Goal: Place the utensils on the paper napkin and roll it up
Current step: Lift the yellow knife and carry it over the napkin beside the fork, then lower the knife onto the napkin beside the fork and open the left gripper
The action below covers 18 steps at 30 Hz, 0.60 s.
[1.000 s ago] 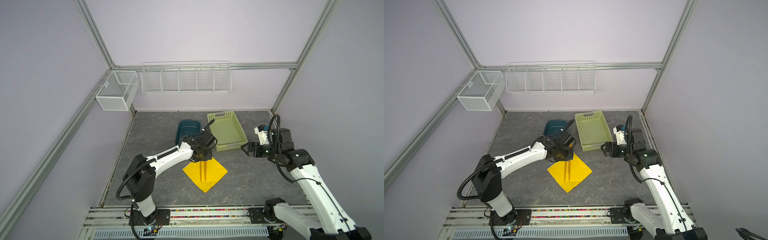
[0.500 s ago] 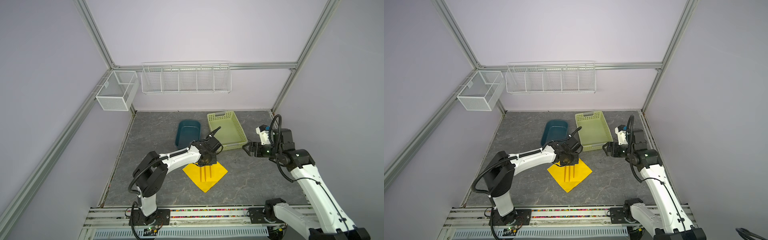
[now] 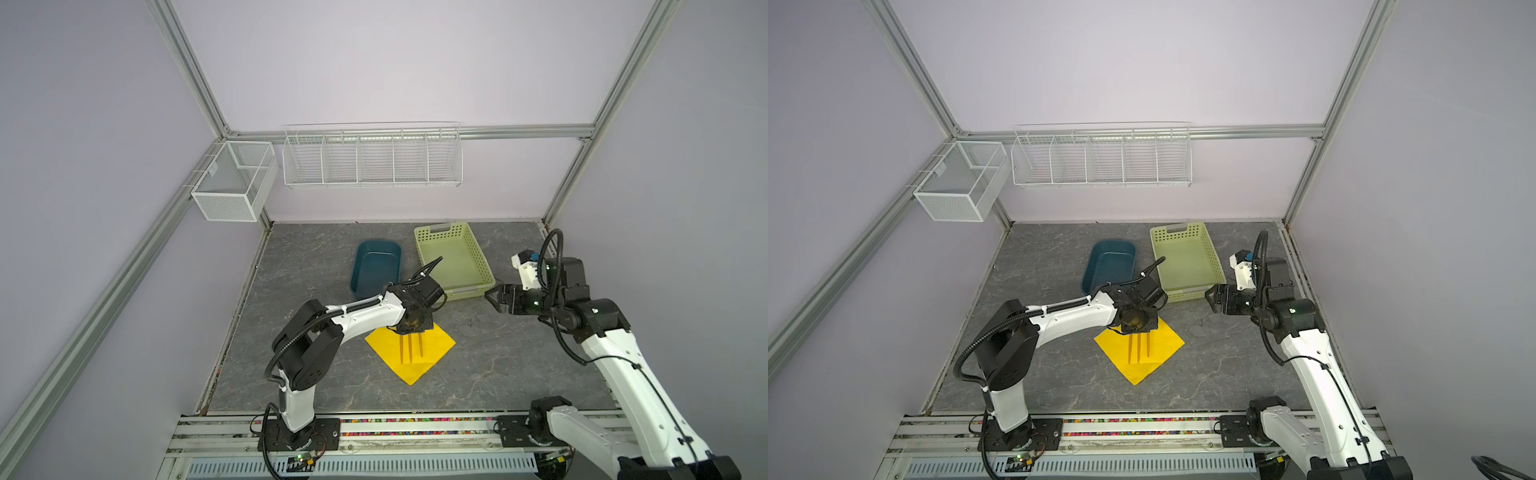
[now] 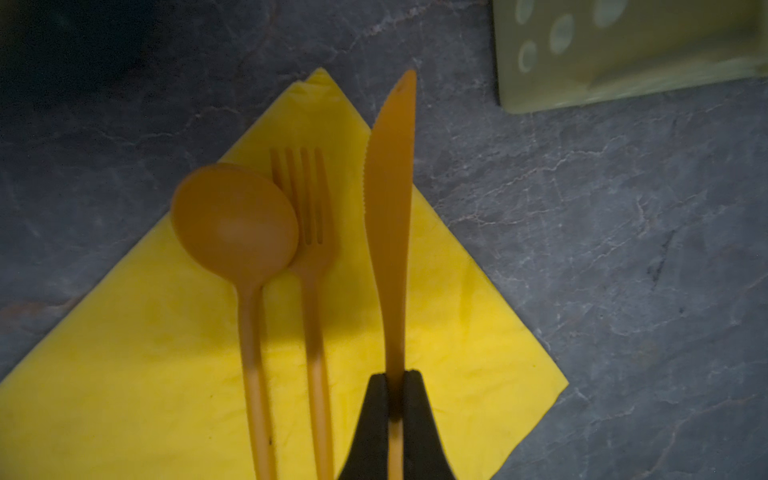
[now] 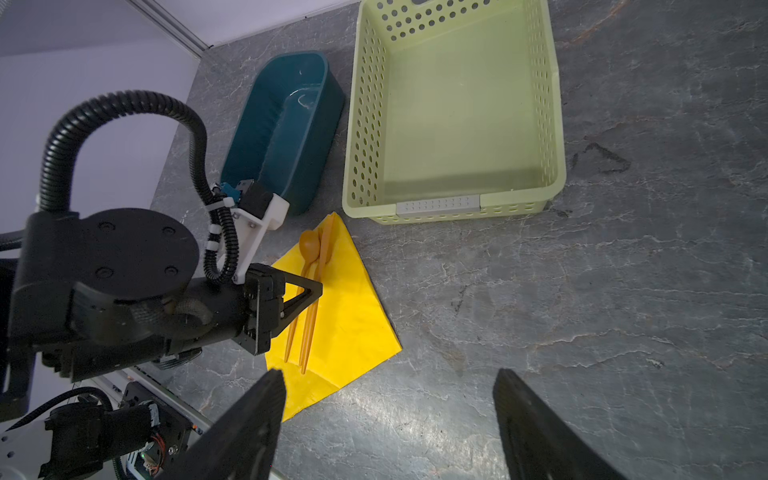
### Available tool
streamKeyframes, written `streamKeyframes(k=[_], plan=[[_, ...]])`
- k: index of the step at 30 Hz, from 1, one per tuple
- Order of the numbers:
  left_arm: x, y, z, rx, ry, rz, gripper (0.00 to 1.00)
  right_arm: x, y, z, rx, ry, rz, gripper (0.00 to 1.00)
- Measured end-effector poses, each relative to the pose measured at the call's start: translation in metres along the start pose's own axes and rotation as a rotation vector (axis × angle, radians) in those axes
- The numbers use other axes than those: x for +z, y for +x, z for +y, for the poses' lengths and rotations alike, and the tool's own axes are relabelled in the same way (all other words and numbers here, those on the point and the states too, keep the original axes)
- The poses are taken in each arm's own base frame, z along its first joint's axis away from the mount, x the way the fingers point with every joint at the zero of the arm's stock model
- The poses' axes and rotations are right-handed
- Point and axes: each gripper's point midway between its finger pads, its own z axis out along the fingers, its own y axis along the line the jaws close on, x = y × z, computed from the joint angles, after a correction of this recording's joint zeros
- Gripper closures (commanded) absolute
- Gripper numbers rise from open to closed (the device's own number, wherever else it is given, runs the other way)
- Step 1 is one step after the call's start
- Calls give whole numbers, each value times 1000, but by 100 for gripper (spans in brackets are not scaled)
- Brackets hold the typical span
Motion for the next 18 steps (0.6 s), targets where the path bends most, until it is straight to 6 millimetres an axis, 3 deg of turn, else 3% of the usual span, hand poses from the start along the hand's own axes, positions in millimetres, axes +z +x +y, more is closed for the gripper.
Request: streamKeyframes(k=[18], plan=[[16,12,2,5,-30,30,100,-3,-1,1,-7,-2,-9,18]])
